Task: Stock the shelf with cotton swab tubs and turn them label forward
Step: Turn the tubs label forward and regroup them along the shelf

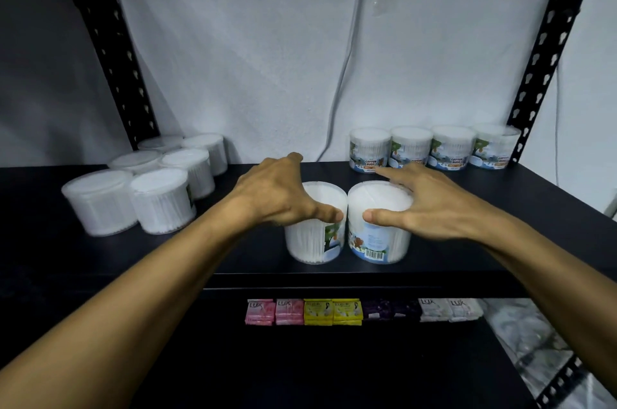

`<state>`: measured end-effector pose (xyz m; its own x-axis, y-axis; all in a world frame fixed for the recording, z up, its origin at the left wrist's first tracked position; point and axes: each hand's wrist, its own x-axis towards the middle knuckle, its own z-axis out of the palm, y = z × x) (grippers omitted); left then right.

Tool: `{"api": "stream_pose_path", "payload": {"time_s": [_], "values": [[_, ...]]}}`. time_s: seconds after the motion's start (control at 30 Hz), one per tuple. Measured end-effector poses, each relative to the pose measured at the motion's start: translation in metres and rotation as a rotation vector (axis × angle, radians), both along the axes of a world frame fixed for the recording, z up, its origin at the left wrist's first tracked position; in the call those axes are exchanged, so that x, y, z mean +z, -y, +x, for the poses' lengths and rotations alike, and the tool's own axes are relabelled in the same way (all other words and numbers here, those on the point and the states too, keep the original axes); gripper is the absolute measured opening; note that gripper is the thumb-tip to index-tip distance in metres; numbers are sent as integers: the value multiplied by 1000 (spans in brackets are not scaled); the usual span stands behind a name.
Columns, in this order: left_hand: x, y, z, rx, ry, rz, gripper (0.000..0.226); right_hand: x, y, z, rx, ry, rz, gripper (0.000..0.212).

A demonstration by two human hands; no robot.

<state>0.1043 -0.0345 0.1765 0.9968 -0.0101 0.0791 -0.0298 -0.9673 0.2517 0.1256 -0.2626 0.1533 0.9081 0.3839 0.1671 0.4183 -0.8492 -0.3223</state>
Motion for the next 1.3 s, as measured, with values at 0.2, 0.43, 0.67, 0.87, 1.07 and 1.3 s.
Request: {"api": "stream_pose_path", "payload": {"time_s": [0.2,0.43,0.67,0.87,1.07,1.3], "values": [[3,-7,7,-125,-112,-246,130,6,8,-5,89,-108,126,80],[-2,-15,5,-175,-196,-359,124,2,19,3,201,-251,278,88],[1,3,2,28,-31,-127,126,6,13,0,17,21,93,85],[3,8,12,19,-98,-49,134,-1,12,1,-101,8,-41,107],[-3,-6,25,-175,-102,-243,123,-5,12,11,17,26,87,95],[-27,-25,5,-257,-43,-490,122,-18,21,10,165,-65,320,88]]}}
